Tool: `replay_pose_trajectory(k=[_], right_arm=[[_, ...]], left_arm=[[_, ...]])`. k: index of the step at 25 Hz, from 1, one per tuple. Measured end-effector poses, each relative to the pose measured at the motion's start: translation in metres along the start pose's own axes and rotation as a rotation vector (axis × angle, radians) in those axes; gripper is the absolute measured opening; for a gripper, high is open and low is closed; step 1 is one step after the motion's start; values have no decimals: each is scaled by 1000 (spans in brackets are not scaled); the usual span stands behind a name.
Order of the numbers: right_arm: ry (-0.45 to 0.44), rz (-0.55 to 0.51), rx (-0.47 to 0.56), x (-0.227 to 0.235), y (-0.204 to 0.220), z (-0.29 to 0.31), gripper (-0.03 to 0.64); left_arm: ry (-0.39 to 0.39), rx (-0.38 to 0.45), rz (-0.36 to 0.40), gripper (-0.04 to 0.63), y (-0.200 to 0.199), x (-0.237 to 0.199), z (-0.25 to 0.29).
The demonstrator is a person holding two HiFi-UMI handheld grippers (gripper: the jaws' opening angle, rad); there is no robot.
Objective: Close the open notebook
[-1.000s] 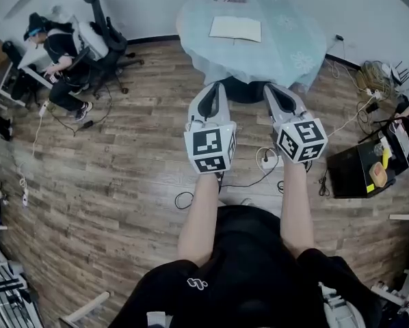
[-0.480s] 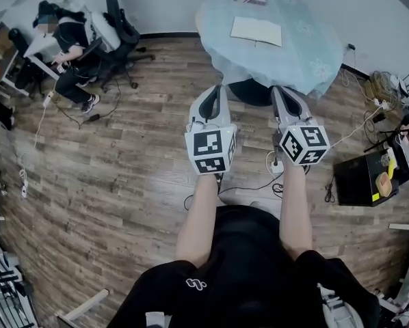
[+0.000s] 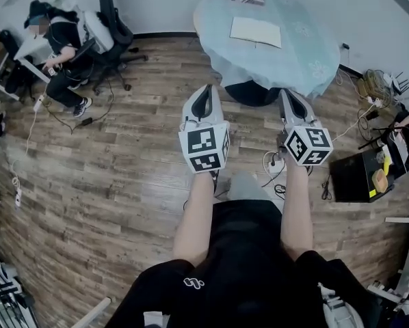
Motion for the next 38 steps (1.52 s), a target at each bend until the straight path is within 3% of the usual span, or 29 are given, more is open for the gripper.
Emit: replay_pose_trajectory(k=[7,19,24,28,31,38], right_arm=[[62,2,60,26,-12,24,11],[48,52,34,84,5,129,11],[129,112,27,148,3,164,11],[144,105,5,189,0,213,11],[139,102,-21,222,-4,255,11],[54,35,-30,288,-33,351,11]], left_arm=[[57,2,21,2,6,-8,37],[31,-40,63,2,28,-33,144],[33,-37,128,2,27,-21,208],[66,-77,105,2,46,-14,273],[83,-107,106,2,57,-9,326],[104,-84,68,2,56,7,457]])
Point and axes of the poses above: the fingertips, and each gripper's own axes: z forward along the fingers, x to its right, y out of its underside, the point moved 7 cm from there along -z, backward along the fingers, and after that the axes turned 13 degrees about z, right-handed, at the moved point
